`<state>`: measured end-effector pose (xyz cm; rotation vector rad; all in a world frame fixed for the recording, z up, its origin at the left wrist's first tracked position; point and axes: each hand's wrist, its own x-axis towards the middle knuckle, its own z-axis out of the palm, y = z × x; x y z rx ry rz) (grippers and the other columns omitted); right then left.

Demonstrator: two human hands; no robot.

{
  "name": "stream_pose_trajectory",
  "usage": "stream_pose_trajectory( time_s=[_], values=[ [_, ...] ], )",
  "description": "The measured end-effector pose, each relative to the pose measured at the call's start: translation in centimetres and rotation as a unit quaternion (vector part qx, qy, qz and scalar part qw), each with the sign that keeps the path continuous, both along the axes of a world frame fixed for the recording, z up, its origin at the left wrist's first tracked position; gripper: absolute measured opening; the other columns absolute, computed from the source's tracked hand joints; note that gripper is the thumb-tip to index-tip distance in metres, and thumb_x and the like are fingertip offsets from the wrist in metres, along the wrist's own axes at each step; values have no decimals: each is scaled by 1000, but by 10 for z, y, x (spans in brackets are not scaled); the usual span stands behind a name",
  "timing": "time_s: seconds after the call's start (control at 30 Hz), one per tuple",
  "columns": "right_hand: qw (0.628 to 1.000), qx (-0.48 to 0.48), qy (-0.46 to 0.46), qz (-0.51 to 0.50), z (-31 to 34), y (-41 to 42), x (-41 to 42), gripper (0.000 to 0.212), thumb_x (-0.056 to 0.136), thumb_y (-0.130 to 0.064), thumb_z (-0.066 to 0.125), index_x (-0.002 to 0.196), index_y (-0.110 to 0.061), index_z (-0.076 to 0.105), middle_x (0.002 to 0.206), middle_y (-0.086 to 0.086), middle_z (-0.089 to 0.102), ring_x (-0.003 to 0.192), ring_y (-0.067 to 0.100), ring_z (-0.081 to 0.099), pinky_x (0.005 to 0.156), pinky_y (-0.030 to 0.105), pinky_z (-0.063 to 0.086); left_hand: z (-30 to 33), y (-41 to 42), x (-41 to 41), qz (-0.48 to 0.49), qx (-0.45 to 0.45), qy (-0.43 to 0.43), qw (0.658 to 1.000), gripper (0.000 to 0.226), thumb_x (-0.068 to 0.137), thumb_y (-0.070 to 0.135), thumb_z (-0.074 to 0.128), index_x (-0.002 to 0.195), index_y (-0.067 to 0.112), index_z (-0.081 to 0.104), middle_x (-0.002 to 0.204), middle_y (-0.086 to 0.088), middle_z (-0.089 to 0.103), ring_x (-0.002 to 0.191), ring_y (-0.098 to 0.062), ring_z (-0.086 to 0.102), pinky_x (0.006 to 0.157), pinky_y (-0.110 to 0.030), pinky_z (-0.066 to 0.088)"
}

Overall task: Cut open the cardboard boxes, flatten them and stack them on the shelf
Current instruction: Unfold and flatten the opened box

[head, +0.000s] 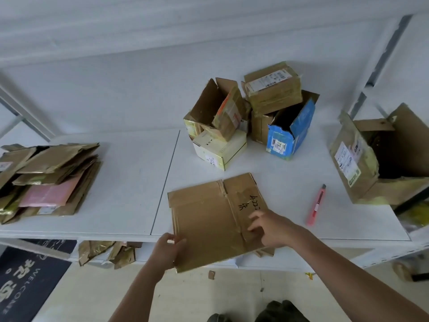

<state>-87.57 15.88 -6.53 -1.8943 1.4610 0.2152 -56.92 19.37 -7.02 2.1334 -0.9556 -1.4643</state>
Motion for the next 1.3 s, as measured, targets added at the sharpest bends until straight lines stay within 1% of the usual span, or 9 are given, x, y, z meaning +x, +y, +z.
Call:
stream_pose_trajectory(
  time_s=[0.13, 0.2, 0.3, 0.5, 0.6, 0.73, 0.87, 1.07, 1.3],
  values=[
    [998, -46, 17, -37, -5, -18, 20, 54, 94, -42, 48, 146, -40, 36, 158, 2, 21, 139, 27, 35, 101, 41, 41, -15, -6, -16, -54, -20, -145, 988, 25, 88, 13, 67, 100, 8, 46, 105, -15, 60, 96, -33, 58, 82, -44, 52],
    [997, -57, 54, -17, -19, -19, 29, 63, 96, -62, 38, 152, -49, 13, 164, -1, -8, 151, 31, 1, 116, 55, 19, -16, -9, -22, -78, -34, -183, 980, 32, 87, 7, 65, 108, 9, 41, 105, -14, 58, 97, -33, 57, 83, -47, 52],
    [991, -44, 126, 29, -45, -13, 32, 74, 90, -77, 24, 149, -53, -14, 148, -5, -47, 142, 28, -37, 114, 65, -8, -15, -11, -24, -93, -56, -193, 975, 50, 85, 1, 62, 126, 15, 36, 108, -14, 59, 101, -37, 59, 84, -47, 53],
    [984, -32, 171, 48, -56, -18, 34, 71, 87, -81, 12, 124, -56, -43, 140, -3, -57, 135, 30, -45, 112, 67, -10, -17, -20, -22, -16, -31, -137, 990, 56, 83, -9, 53, 126, 21, 35, 85, 0, 51, 72, -15, 52, 51, -26, 45],
    [983, -53, 172, 49, -58, -20, 34, 68, 86, -80, 8, 114, -58, -50, 143, -2, -54, 137, 32, -43, 113, 67, -8, -14, -26, -25, 58, 7, -58, 997, 48, 88, -1, 49, 124, 25, 31, 95, -4, 52, 77, -16, 51, 61, -30, 50],
    [980, -121, 151, 50, -66, -19, 29, 67, 81, -82, 0, 128, -59, -43, 150, -4, -47, 137, 28, -43, 115, 64, -6, -12, -30, -29, 209, 7, -12, 978, 48, 94, 20, 58, 134, 13, 31, 108, -5, 50, 97, -23, 52, 81, -38, 46],
    [981, -144, 119, 45, -69, -12, 31, 68, 75, -86, -3, 131, -63, -36, 155, -9, -38, 141, 23, -37, 115, 63, 1, -10, -12, -13, 219, 11, 63, 974, 35, 96, 9, 51, 130, 8, 54, 116, -10, 62, 108, -30, 60, 97, -46, 51],
    [986, -164, -19, -13, -40, 10, 116, 85, 77, -82, 23, 151, -51, -2, 160, -9, -23, 149, 25, -17, 115, 67, 8, 0, 42, 54, 354, -82, 116, 924, 18, 94, 2, 51, 88, 17, 59, 88, -12, 65, 72, -25, 60, 62, -34, 50],
    [921, -239, -229, -203, 19, 32, 276, 88, 86, -51, 62, 156, -28, 13, 162, 17, 3, 146, 40, 16, 112, 57, 31, 31, 103, 204, 481, -170, 188, 839, 22, 100, 0, 46, 83, 13, 52, 89, -9, 58, 81, -24, 54, 83, -40, 47]
  ],
)
